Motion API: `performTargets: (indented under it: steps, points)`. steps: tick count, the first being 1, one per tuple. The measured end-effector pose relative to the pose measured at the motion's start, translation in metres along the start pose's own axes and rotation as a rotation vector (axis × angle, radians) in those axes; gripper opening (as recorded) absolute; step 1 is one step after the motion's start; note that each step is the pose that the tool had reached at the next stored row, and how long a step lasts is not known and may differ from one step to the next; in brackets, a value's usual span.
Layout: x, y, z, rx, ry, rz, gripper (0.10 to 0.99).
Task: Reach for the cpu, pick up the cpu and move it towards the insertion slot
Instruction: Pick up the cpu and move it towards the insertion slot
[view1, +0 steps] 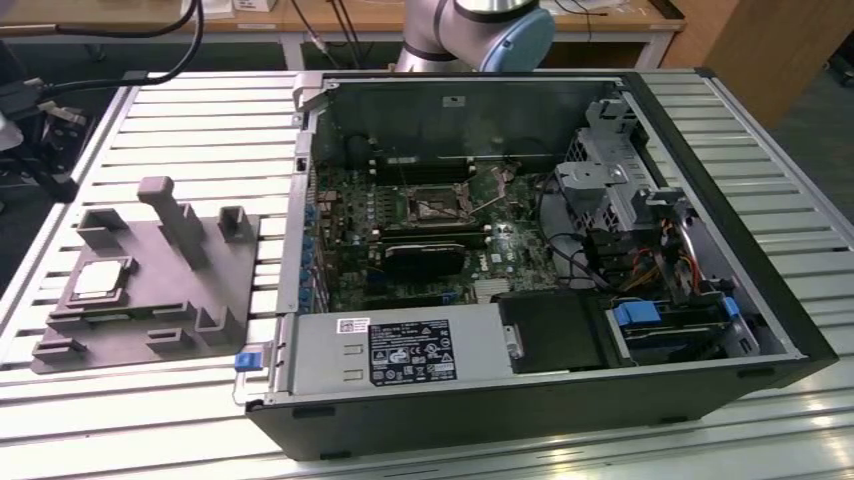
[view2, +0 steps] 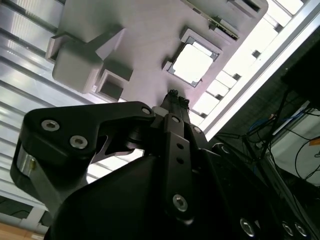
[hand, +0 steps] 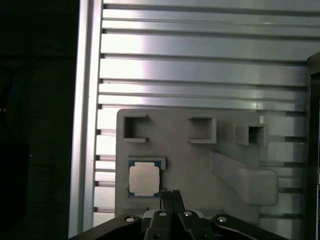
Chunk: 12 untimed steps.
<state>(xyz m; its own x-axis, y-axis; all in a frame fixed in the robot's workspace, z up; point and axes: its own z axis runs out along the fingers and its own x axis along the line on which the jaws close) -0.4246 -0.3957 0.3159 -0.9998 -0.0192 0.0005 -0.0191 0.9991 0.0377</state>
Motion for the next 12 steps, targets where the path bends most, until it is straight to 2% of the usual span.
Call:
performTargets:
  steps: [12]
  points:
    - [0.0076,-0.0038,0.0181,0.0,0.0,0.0,0.106]
